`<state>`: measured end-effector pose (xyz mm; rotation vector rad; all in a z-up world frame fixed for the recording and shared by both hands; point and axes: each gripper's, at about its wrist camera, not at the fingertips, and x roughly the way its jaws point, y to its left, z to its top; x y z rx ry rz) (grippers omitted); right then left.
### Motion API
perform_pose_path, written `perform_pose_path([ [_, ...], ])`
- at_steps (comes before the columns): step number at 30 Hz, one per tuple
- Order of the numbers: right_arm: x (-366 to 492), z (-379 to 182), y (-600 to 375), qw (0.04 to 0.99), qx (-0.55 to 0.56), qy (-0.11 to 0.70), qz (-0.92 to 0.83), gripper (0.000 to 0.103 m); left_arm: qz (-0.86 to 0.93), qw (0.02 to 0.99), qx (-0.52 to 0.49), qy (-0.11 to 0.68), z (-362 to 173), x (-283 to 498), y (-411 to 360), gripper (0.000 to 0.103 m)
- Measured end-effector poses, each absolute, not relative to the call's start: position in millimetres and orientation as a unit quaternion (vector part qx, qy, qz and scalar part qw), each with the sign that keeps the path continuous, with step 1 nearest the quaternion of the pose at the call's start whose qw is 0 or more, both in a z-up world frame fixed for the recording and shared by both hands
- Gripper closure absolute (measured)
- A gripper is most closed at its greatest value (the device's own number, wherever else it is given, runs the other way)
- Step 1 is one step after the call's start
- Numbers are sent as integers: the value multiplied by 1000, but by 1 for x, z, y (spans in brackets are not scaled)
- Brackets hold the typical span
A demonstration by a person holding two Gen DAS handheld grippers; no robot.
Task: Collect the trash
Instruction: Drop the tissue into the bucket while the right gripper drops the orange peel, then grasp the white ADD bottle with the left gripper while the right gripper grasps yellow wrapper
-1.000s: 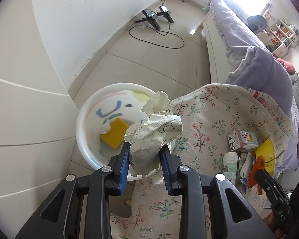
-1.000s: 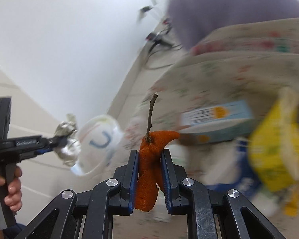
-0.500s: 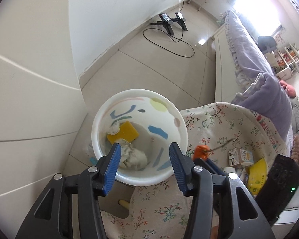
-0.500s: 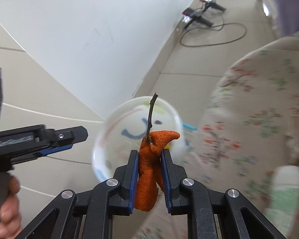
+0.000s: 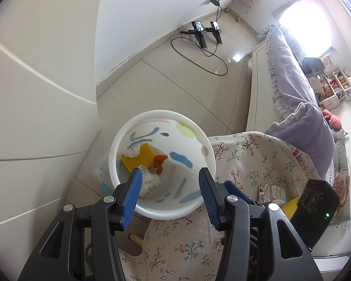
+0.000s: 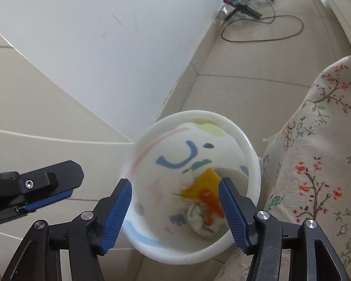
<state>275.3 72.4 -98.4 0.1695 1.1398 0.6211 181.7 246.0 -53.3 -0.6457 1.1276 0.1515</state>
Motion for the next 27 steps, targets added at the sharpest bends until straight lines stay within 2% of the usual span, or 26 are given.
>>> perform_pose_path([
  [10,258,-55,-6,808,75,521,264,33,25,806,-239,541,-49,197,188,50],
  [16,254,-3,-106,831,113,508,195,32,-27,811,-170,559,-50,205,122,49],
  [20,244,22,-178,846,130,498,143,26,-59,805,-126,577,-59,207,75,48],
  [24,226,16,-244,867,144,470,82,21,-77,797,-78,594,-71,206,33,48],
  [27,222,-12,-287,849,182,496,15,21,-83,792,-57,602,-79,206,12,47],
])
